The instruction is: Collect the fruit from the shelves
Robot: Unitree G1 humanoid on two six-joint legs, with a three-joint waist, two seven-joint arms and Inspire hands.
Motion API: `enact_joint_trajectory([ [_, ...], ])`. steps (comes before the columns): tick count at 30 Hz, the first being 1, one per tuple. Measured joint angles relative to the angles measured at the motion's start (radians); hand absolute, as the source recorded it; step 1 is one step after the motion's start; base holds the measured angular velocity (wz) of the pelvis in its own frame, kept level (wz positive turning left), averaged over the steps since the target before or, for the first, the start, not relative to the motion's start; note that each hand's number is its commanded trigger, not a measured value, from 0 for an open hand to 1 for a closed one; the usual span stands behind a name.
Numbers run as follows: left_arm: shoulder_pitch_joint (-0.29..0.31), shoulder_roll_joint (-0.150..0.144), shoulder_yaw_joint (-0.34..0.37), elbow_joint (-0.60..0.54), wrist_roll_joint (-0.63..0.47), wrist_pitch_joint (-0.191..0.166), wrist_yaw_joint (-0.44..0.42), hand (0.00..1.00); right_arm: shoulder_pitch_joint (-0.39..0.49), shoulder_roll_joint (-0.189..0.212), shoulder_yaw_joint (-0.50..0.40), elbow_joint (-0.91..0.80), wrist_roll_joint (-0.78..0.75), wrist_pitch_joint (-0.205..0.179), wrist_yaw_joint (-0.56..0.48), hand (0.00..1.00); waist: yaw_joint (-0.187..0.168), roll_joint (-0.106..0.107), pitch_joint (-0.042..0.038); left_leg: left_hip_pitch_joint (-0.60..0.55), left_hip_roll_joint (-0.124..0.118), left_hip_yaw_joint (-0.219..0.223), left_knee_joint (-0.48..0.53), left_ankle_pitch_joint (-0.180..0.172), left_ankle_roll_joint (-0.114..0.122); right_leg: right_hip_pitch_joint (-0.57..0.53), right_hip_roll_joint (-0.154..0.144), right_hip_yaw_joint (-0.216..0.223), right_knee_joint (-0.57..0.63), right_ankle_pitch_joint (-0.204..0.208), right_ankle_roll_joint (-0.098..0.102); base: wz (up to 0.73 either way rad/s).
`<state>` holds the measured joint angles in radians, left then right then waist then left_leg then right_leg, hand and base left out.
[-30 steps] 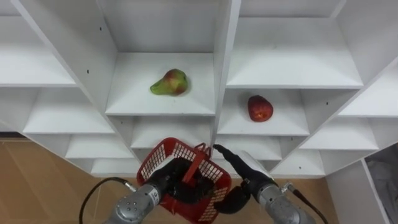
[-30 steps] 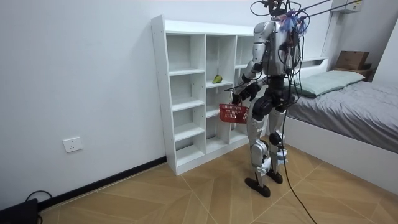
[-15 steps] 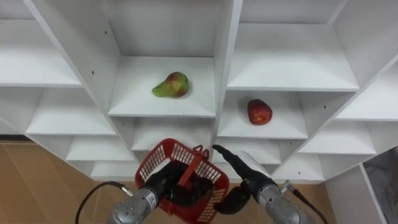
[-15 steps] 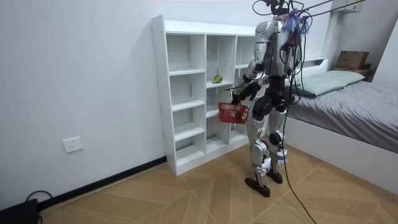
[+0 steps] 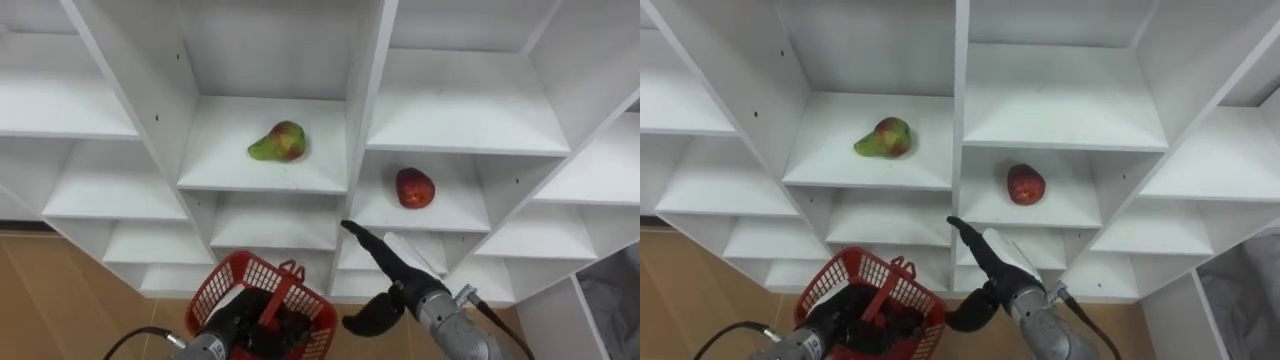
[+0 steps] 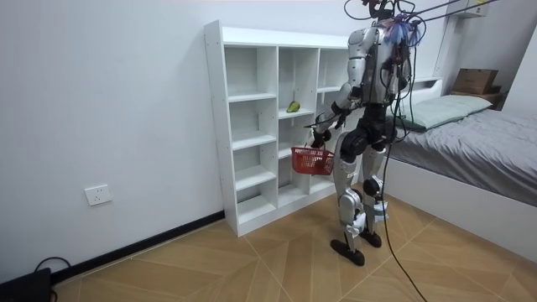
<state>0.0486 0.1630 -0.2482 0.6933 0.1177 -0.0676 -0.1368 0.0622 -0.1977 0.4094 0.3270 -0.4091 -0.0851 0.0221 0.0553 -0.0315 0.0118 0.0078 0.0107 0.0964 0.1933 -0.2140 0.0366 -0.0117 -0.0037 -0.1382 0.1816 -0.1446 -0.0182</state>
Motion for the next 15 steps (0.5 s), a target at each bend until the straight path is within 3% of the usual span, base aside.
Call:
enact_joint_trajectory([
  [15, 0.02, -0.01, 0.039, 0.016, -0.043, -0.004, 0.025, 1.0, -0.004, -0.012, 0.002, -0.161, -0.023, -0.01, -0.023, 0.0, 0.039, -0.01, -0.003, 0.034, 0.001, 0.001, -0.006, 0.001, -0.001, 0.029, 0.0, 0.001, -0.001, 0.0, 0.0, 0.0],
])
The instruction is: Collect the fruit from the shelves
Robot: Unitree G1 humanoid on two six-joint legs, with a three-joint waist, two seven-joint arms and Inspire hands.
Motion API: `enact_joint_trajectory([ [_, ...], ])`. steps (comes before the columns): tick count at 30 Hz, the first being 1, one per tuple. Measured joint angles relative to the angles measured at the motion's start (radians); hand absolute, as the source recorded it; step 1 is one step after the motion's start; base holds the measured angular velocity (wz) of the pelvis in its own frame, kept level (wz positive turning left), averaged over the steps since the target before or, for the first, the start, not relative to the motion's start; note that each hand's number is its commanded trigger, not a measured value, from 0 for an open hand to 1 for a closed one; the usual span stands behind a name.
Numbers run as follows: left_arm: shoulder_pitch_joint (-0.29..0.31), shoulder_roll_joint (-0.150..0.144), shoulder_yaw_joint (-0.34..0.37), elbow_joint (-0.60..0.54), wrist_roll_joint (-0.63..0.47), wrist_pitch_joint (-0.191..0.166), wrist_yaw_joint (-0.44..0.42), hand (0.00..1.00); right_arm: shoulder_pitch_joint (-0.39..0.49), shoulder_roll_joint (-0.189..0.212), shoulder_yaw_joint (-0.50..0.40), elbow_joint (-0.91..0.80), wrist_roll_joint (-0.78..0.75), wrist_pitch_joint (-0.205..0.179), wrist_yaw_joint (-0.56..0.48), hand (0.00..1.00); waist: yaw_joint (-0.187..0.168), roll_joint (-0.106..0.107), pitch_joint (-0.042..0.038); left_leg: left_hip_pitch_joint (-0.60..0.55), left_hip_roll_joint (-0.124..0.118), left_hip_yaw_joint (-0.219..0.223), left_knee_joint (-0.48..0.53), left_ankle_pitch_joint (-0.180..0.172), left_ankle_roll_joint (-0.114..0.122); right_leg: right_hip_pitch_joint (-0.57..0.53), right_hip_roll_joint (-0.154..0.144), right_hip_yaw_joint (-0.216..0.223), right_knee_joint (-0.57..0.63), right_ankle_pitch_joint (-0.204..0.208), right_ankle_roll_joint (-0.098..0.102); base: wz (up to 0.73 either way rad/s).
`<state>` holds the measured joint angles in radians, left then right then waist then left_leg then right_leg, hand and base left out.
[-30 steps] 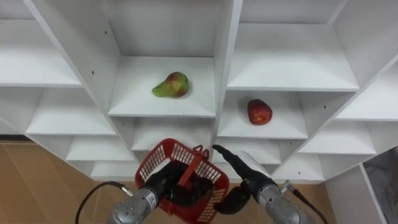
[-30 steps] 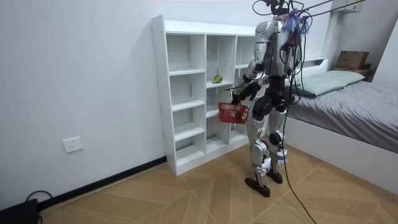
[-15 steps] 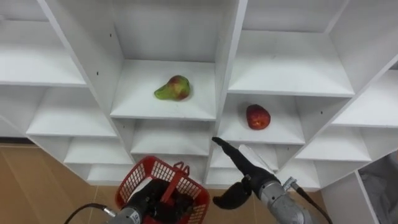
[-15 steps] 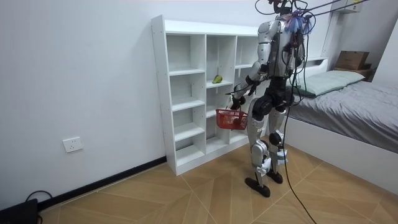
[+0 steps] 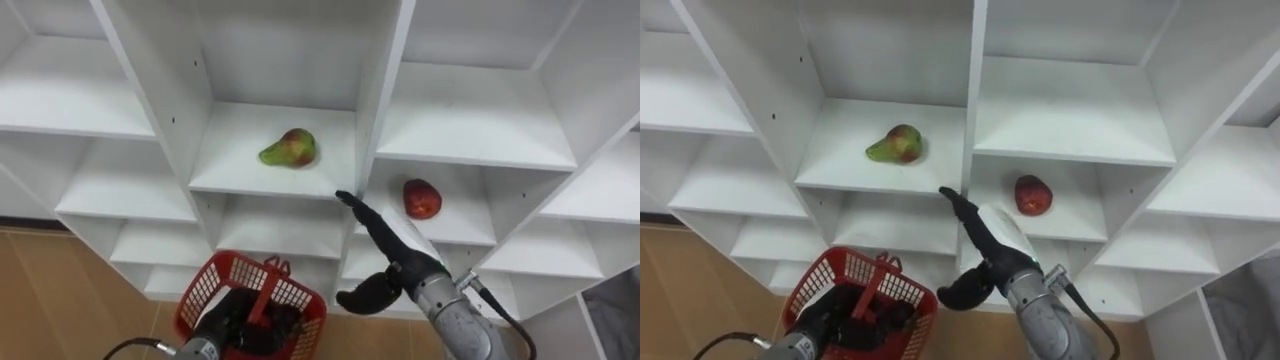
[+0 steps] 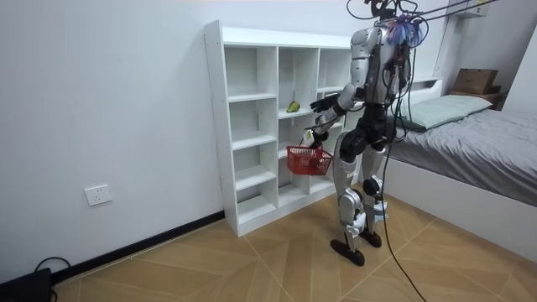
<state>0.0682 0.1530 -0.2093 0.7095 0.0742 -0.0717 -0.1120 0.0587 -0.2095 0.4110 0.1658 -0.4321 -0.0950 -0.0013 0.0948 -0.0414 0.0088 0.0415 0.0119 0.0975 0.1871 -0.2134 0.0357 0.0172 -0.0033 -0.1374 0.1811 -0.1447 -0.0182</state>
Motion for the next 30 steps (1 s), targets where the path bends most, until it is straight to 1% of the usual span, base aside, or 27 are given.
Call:
enact_joint_trajectory([
  [2, 0.01, -0.007, 0.013, -0.003, 0.005, 0.0, 0.001, 1.0, 0.0, 0.0, -0.001, -0.018, 0.0, 0.001, 0.005, 0.0, 0.007, -0.003, -0.0001, 0.004, -0.001, -0.004, -0.001, 0.0, 0.0, 0.007, 0.0, -0.003, -0.001, 0.0, 0.0, 0.04],
  [3, 0.016, -0.006, 0.019, -0.014, 0.009, 0.0, -0.001, 1.0, 0.0, -0.001, -0.002, -0.037, -0.002, 0.001, 0.01, 0.0, 0.011, -0.008, 0.0009, 0.001, -0.001, -0.006, -0.001, 0.0, 0.0, 0.007, 0.0, -0.006, -0.002, 0.0, 0.0, 0.06],
  [5, 0.021, -0.008, 0.033, -0.025, 0.009, 0.0, -0.002, 1.0, 0.0, -0.002, -0.005, -0.066, -0.003, 0.002, 0.024, 0.0, 0.017, -0.019, -0.0025, -0.004, -0.002, -0.015, -0.001, 0.0, -0.001, 0.008, -0.001, -0.012, -0.006, 0.0, 0.0, 0.09],
  [8, 0.023, -0.011, 0.063, -0.025, 0.016, 0.0, -0.008, 1.0, -0.005, 0.002, -0.012, -0.12, -0.002, 0.002, 0.035, 0.0, 0.03, -0.035, 0.0012, 0.004, -0.002, -0.023, 0.0, 0.001, -0.002, 0.023, 0.0, -0.021, -0.011, 0.0, 0.0, 0.1],
  [10, 0.021, -0.011, 0.075, -0.025, 0.016, -0.001, -0.009, 1.0, -0.021, 0.003, -0.012, -0.143, -0.001, -0.001, 0.036, 0.0, 0.03, -0.045, 0.0061, 0.004, -0.003, -0.035, 0.002, 0.002, -0.003, 0.03, -0.002, -0.031, -0.013, 0.0, 0.0, 0.14],
  [12, 0.022, -0.011, 0.075, -0.025, 0.015, -0.001, -0.009, 1.0, -0.031, 0.007, -0.012, -0.144, -0.001, -0.001, 0.037, 0.0, 0.031, -0.05, 0.0047, 0.005, -0.005, -0.045, 0.004, 0.002, -0.003, 0.035, -0.003, -0.037, -0.013, 0.0, 0.0, 0.15],
  [13, 0.022, -0.011, 0.075, -0.026, 0.015, -0.001, -0.01, 1.0, -0.035, 0.01, -0.011, -0.143, -0.001, -0.001, 0.037, 0.0, 0.041, -0.053, 0.0036, 0.005, -0.005, -0.046, 0.003, 0.002, -0.003, 0.035, -0.004, -0.04, -0.013, 0.0, 0.0, 0.08],
  [16, 0.023, -0.01, 0.077, -0.052, 0.022, -0.001, -0.012, 1.0, -0.046, 0.014, -0.01, -0.144, -0.004, -0.001, 0.035, 0.0, 0.051, -0.06, 0.0047, 0.001, -0.007, -0.052, 0.004, 0.002, -0.002, 0.034, -0.006, -0.055, -0.013, 0.0, 0.0, 0.06],
  [17, 0.023, -0.01, 0.079, -0.062, 0.029, -0.001, -0.014, 1.0, -0.051, 0.014, -0.01, -0.144, -0.004, -0.001, 0.035, 0.0, 0.052, -0.062, 0.005, 0.0, -0.007, -0.054, 0.004, 0.002, -0.002, 0.034, -0.006, -0.055, -0.013, 0.0, 0.0, 0.09],
  [19, 0.024, -0.011, 0.089, -0.093, 0.029, -0.001, -0.024, 1.0, -0.066, 0.014, -0.009, -0.146, -0.004, -0.001, 0.029, 0.0, 0.07, -0.067, 0.0038, 0.0, -0.006, -0.055, 0.0, 0.002, -0.002, 0.034, -0.005, -0.056, -0.013, 0.0, 0.0, 0.0],
  [23, 0.024, -0.013, 0.089, -0.115, 0.029, -0.001, -0.029, 1.0, -0.088, 0.013, -0.009, -0.149, -0.008, -0.001, 0.025, 0.0, 0.081, -0.071, 0.0017, 0.001, -0.006, -0.055, 0.0, 0.002, -0.002, 0.035, -0.004, -0.057, -0.013, 0.0, 0.0, 0.0],
  [27, 0.024, -0.013, 0.089, -0.115, 0.03, -0.001, -0.036, 1.0, -0.102, 0.014, -0.009, -0.168, -0.009, -0.005, 0.019, 0.0, 0.086, -0.08, 0.0036, 0.002, -0.005, -0.055, -0.001, 0.002, -0.002, 0.036, -0.005, -0.058, -0.014, 0.0, 0.0, 0.0],
  [30, 0.024, -0.015, 0.09, -0.115, 0.03, -0.001, -0.037, 1.0, -0.107, 0.014, -0.009, -0.168, -0.009, -0.005, 0.012, 0.0, 0.091, -0.086, 0.0068, 0.003, -0.006, -0.055, 0.0, 0.002, -0.002, 0.036, -0.008, -0.056, -0.014, 0.0, 0.0, 0.0],
])
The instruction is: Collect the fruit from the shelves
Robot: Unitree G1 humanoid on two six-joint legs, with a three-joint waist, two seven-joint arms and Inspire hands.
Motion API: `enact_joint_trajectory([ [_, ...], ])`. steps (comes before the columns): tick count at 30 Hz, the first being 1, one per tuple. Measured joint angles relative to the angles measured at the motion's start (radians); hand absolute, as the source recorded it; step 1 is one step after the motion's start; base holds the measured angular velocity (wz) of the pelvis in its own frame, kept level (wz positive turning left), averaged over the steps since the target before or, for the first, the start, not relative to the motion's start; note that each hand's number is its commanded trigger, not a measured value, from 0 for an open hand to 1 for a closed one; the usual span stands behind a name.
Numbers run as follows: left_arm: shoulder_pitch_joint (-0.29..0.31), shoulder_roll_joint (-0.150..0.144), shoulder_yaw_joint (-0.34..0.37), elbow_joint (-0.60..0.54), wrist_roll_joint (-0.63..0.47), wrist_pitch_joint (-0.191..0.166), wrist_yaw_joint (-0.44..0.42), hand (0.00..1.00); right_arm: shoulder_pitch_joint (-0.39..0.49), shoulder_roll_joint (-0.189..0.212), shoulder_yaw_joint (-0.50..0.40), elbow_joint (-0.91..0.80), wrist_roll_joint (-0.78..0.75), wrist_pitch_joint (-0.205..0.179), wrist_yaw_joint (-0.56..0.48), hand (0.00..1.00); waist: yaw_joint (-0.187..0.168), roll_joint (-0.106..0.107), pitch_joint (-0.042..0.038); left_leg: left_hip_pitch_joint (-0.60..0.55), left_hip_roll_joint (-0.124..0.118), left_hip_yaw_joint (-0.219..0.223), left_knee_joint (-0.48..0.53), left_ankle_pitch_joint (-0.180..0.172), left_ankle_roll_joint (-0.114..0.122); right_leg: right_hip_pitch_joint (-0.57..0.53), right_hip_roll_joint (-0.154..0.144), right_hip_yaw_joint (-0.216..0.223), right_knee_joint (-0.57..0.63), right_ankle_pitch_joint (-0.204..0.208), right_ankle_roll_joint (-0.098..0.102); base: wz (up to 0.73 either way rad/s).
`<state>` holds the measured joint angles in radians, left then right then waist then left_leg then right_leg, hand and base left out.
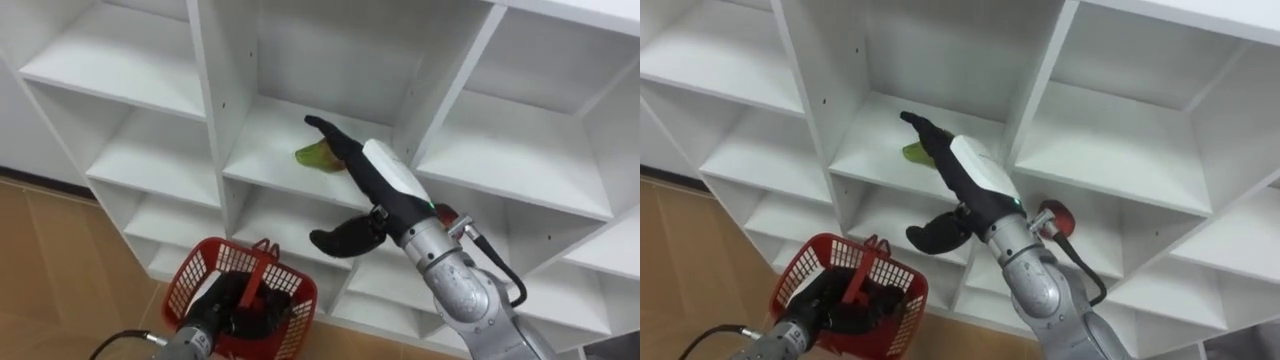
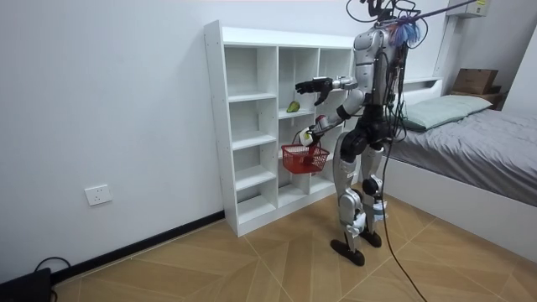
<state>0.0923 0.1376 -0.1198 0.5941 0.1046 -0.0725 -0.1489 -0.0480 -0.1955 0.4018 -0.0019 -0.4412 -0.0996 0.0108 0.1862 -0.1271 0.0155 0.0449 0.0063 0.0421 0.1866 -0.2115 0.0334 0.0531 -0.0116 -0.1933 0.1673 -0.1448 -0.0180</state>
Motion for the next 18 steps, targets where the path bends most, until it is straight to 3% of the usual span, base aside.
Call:
enact_joint_trajectory([
  [11, 0.013, -0.001, 0.019, 0.0, 0.038, 0.001, -0.018, 1.0, -0.02, -0.001, -0.001, 0.0, -0.031, 0.006, -0.023, 0.0, 0.013, -0.009, 0.0072, -0.007, -0.002, -0.011, 0.001, 0.0, 0.0, 0.002, 0.003, -0.005, 0.001, 0.0, 0.001, 0.02],
  [18, 0.033, 0.021, 0.022, 0.0, 0.045, 0.023, -0.033, 1.0, -0.086, -0.042, -0.002, 0.036, -0.026, 0.009, -0.056, 0.0, 0.016, -0.035, 0.0082, -0.015, -0.004, -0.033, 0.014, 0.0, 0.0, 0.004, -0.001, -0.028, 0.0, 0.0, 0.001, 0.09],
])
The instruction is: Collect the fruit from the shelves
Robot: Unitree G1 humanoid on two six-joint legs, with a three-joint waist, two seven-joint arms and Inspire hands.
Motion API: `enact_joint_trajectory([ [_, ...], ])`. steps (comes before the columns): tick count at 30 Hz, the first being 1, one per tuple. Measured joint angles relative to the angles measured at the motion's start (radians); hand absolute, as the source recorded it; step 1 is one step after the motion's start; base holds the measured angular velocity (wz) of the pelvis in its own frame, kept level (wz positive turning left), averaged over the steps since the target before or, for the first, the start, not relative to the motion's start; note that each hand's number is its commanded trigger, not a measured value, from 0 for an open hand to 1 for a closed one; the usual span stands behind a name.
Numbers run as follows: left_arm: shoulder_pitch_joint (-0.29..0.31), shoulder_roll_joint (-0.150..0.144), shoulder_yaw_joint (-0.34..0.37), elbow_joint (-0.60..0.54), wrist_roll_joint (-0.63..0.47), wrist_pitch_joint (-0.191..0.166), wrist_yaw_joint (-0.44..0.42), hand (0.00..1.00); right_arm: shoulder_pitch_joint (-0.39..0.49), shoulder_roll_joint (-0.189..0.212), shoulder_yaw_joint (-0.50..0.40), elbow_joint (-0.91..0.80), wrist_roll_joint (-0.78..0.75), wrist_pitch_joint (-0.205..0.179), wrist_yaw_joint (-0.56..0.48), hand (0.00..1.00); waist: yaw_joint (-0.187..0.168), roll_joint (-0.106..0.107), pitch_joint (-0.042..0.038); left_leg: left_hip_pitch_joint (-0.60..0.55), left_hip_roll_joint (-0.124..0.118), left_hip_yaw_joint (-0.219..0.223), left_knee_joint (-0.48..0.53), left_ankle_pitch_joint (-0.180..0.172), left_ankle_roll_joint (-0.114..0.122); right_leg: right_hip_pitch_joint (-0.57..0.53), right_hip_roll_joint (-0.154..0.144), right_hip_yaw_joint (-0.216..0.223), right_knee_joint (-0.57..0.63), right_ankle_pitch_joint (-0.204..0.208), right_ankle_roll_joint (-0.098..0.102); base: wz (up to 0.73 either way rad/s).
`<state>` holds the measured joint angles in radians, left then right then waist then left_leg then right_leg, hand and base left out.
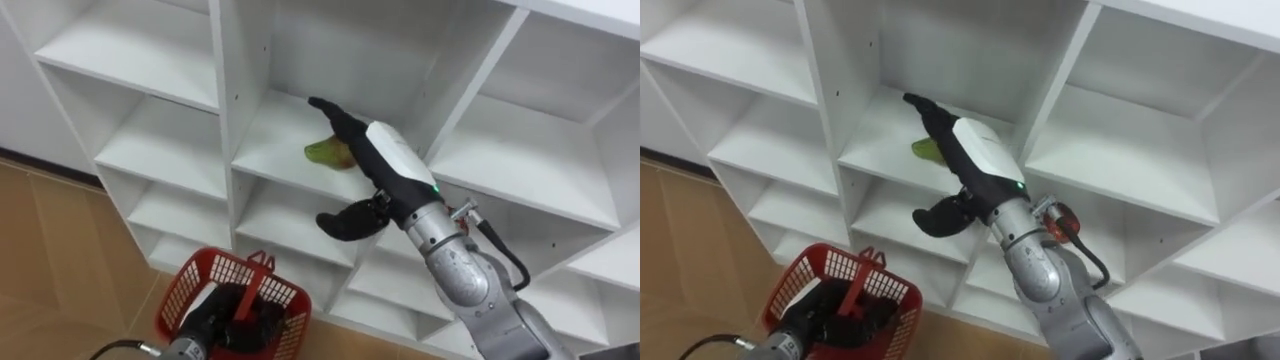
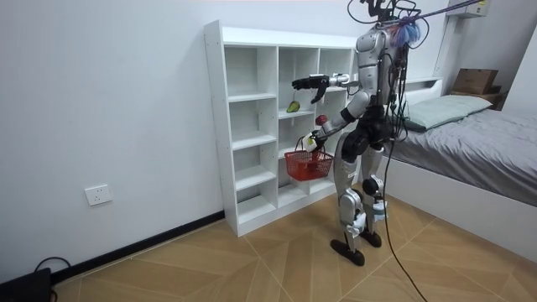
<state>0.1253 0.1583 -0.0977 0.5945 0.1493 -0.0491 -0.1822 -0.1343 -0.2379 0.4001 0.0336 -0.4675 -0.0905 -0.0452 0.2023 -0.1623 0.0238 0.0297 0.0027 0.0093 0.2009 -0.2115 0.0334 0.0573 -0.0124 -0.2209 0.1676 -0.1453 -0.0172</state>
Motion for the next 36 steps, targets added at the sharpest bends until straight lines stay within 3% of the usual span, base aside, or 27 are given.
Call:
enact_joint_trajectory([
  [8, 0.01, 0.011, 0.012, 0.001, 0.002, 0.016, -0.028, 1.0, -0.028, -0.005, -0.01, 0.018, 0.05, -0.002, -0.049, 0.0, 0.003, -0.018, 0.0009, 0.037, 0.0, -0.021, -0.002, 0.0, 0.0, 0.043, -0.002, -0.002, -0.003, -0.001, 0.002, 0.09],
  [13, 0.018, 0.012, 0.039, 0.001, 0.021, 0.047, -0.051, 1.0, -0.129, -0.004, -0.058, 0.142, 0.114, 0.017, -0.078, 0.0, 0.003, -0.031, 0.0022, 0.031, -0.005, -0.028, -0.001, -0.001, 0.0, 0.054, 0.0, -0.023, -0.016, -0.002, 0.003, 0.05],
  [26, 0.038, 0.014, 0.095, 0.001, 0.101, 0.088, -0.074, 1.0, -0.139, -0.01, -0.117, 0.17, 0.137, 0.026, -0.113, 0.0, 0.022, -0.051, -0.0038, 0.032, -0.017, -0.062, 0.005, 0.0, 0.0, 0.07, -0.002, -0.044, -0.017, -0.002, 0.003, 0.08],
  [28, 0.045, 0.019, 0.099, 0.001, 0.101, 0.092, -0.077, 1.0, -0.146, -0.012, -0.117, 0.209, 0.156, 0.026, -0.119, 0.0, 0.023, -0.061, -0.0084, 0.032, -0.017, -0.074, 0.006, 0.0, 0.0, 0.074, -0.002, -0.045, -0.017, -0.002, 0.004, 0.16],
  [36, 0.046, 0.02, 0.121, 0.001, 0.127, 0.101, -0.1, 1.0, -0.173, -0.028, -0.119, 0.28, 0.191, 0.029, -0.113, 0.0, 0.024, -0.081, -0.0034, 0.031, -0.018, -0.099, 0.021, -0.001, 0.001, 0.085, -0.005, -0.056, -0.017, -0.003, 0.004, 0.1],
])
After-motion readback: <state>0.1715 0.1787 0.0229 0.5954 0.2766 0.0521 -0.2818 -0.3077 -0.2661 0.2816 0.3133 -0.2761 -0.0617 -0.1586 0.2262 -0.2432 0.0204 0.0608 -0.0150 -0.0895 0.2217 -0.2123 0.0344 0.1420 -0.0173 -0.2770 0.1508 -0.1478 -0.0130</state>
